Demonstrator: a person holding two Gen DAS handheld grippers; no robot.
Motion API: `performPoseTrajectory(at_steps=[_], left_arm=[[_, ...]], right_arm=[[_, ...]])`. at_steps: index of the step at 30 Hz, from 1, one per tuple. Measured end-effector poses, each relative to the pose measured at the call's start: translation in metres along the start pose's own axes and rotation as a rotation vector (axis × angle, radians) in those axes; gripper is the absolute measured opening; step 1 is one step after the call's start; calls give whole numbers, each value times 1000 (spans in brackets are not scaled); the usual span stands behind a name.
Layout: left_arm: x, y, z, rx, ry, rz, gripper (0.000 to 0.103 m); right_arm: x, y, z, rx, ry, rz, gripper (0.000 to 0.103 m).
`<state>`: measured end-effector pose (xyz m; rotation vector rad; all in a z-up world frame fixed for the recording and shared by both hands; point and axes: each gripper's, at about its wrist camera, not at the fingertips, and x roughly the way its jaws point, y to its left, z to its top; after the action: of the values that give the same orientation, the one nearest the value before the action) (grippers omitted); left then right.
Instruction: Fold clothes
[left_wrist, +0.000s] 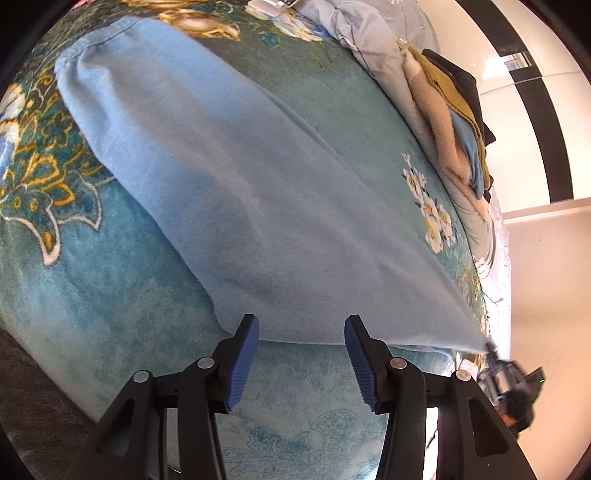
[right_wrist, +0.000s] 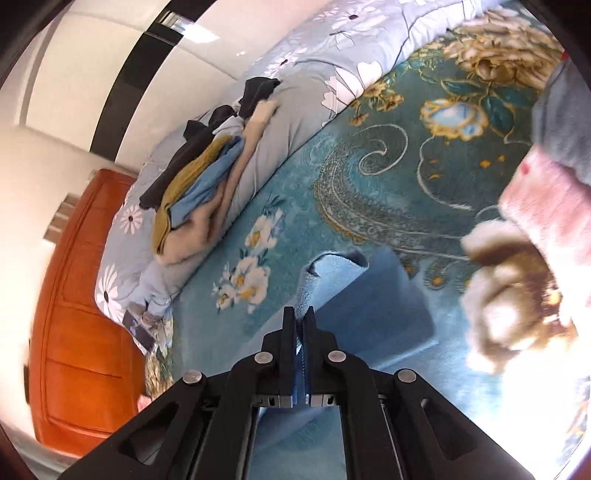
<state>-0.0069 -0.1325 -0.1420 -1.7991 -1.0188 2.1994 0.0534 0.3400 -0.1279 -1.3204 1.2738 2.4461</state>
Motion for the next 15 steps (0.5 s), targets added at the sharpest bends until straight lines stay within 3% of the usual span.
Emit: performPoseTrajectory(at_steps=[2,5,10,15], left_arm=[[0,1,-1,8,6,7,52],[-2,2,-1,6,3,9,52],[-4,6,2,-9,-7,12,52],[2,5,0,-3,10,19,53]], right_arm=[[13,-21,-6,37,37,-75,2],[29,-50,-14,137,68,-106,2],[28,-61,-21,185,62,-96,6],[13,-69,-27,232,33,-46,34]])
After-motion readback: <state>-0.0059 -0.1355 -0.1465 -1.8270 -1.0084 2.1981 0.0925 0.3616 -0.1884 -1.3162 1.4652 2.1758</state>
